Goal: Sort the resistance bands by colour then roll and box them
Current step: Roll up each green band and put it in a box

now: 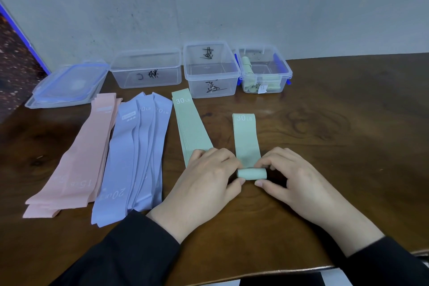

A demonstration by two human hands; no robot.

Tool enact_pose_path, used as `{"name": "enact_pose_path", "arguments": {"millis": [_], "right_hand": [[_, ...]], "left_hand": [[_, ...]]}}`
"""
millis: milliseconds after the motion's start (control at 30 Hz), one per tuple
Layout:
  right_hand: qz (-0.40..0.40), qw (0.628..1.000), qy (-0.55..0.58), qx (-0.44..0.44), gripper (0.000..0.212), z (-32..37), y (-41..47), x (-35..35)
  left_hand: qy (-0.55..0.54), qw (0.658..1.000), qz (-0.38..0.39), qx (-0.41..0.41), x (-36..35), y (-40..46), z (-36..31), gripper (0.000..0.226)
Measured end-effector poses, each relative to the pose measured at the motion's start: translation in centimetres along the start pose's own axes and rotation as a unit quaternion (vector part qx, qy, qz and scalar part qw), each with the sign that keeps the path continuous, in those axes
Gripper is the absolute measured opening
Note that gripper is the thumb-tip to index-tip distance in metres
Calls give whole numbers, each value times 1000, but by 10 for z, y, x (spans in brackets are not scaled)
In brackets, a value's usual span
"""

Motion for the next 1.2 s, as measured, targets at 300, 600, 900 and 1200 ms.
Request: {"name": "enact_pose_path", "arguments": {"millis": [300,600,900,1200], "right_hand": [[9,1000,-4,0,44,0,0,-2],[8,1000,-1,6,39,0,-1,-3],[5,1000,7,6,34,2,0,-2],[4,1000,-6,7,26,1,0,-2]], "left_hand": [[-6,1000,5,6,-1,1,1,33],[-7,1000,6,4,-2,1,2,31],[-5,1000,8,8,-2,0,3,35],[-3,1000,6,9,-2,0,2,34]]}}
Point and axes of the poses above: each hand's wrist, its own y-axis towards the middle knuckle, its own x-axis out of the back of the hand, z = x × y, the point moved 10 cm from there along y, towards the middle knuckle, and after that the axes turned 11 degrees about -z, right-handed, at the moved point
